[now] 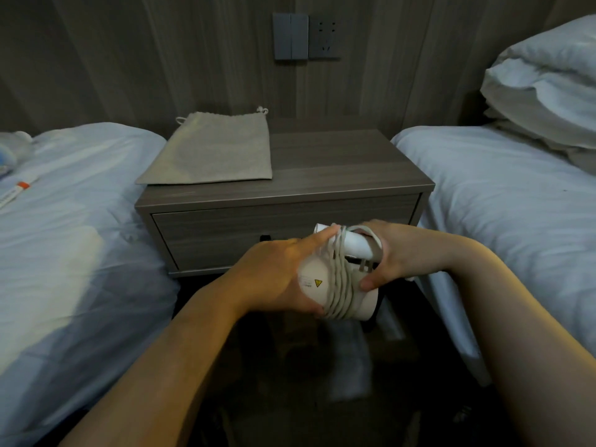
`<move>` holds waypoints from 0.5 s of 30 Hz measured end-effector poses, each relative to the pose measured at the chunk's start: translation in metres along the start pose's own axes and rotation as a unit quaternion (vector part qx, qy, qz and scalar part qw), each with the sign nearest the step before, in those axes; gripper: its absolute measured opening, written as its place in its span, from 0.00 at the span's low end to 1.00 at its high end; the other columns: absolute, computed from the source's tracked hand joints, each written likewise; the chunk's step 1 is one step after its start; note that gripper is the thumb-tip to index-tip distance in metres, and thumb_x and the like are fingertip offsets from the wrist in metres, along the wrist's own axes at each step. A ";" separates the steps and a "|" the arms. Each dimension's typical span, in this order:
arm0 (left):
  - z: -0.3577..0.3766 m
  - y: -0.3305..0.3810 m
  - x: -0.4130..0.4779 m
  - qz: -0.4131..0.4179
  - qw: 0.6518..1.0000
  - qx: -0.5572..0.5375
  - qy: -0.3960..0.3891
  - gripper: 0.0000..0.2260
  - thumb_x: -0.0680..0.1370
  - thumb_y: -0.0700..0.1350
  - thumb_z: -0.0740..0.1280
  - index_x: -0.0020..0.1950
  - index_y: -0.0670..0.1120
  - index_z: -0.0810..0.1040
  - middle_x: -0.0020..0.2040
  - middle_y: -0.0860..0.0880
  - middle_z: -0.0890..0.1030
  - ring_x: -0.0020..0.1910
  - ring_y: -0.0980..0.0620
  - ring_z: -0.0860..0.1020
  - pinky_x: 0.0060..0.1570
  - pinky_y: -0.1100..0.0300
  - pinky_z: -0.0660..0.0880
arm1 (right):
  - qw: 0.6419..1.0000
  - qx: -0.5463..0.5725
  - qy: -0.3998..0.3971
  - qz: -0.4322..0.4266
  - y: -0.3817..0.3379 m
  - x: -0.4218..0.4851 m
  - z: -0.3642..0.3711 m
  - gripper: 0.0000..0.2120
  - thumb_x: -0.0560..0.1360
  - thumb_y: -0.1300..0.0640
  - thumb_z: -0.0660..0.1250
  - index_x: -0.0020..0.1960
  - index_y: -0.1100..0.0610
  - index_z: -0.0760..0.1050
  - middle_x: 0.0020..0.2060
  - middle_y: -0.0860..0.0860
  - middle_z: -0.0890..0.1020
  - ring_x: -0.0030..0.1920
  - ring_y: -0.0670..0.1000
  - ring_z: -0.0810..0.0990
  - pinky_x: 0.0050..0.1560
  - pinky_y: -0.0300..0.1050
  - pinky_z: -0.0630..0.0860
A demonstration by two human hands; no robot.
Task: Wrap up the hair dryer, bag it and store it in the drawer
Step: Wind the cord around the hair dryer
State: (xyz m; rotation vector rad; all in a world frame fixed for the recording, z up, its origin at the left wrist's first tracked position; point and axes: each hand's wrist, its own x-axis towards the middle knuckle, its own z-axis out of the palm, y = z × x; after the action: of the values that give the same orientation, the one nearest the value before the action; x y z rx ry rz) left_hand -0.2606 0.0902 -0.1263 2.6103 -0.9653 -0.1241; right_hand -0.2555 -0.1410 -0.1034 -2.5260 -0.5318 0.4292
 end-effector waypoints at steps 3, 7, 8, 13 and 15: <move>-0.008 0.000 -0.003 -0.021 0.994 -0.107 0.006 0.49 0.63 0.54 0.77 0.71 0.70 0.45 0.63 0.56 0.74 0.57 0.57 0.74 0.57 0.58 0.73 | 0.999 0.045 -0.007 -0.006 -0.001 -0.004 -0.002 0.28 0.63 0.49 0.77 0.60 0.48 0.71 0.50 0.44 0.80 0.48 0.41 0.79 0.47 0.36 0.75; -0.012 -0.004 -0.004 -0.044 0.964 -0.257 0.045 0.51 0.61 0.46 0.79 0.72 0.67 0.50 0.53 0.58 0.77 0.52 0.58 0.77 0.53 0.59 0.77 | 0.994 0.107 0.001 0.017 0.004 -0.005 0.001 0.49 0.58 0.39 0.73 0.74 0.49 0.56 0.58 0.39 0.74 0.58 0.41 0.74 0.60 0.38 0.70; -0.014 -0.004 -0.003 -0.053 0.954 -0.288 0.068 0.50 0.61 0.45 0.79 0.73 0.66 0.52 0.53 0.57 0.77 0.53 0.57 0.77 0.54 0.58 0.77 | 0.992 0.128 0.004 0.017 0.005 -0.005 0.003 0.51 0.56 0.37 0.71 0.74 0.50 0.55 0.58 0.39 0.73 0.59 0.41 0.74 0.61 0.39 0.69; -0.019 0.001 0.001 -0.074 0.893 -0.389 0.214 0.41 0.68 0.42 0.75 0.74 0.57 0.57 0.58 0.53 0.75 0.56 0.55 0.75 0.52 0.61 0.75 | 0.966 0.248 0.071 -0.005 0.002 -0.002 0.018 0.43 0.57 0.36 0.66 0.69 0.52 0.63 0.64 0.52 0.73 0.64 0.48 0.73 0.66 0.46 0.69; -0.022 0.006 0.003 -0.071 0.862 -0.416 0.281 0.35 0.71 0.41 0.72 0.73 0.56 0.61 0.56 0.55 0.75 0.54 0.55 0.76 0.52 0.60 0.76 | 0.953 0.284 0.109 -0.017 -0.003 0.003 0.018 0.41 0.57 0.38 0.67 0.66 0.52 0.65 0.62 0.52 0.75 0.62 0.49 0.75 0.63 0.45 0.71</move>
State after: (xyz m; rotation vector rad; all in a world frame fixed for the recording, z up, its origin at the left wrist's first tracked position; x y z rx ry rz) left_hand -0.2576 0.0912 -0.1037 1.7357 -0.3673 0.1531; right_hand -0.2612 -0.1299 -0.1172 -1.9728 -0.3095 0.2401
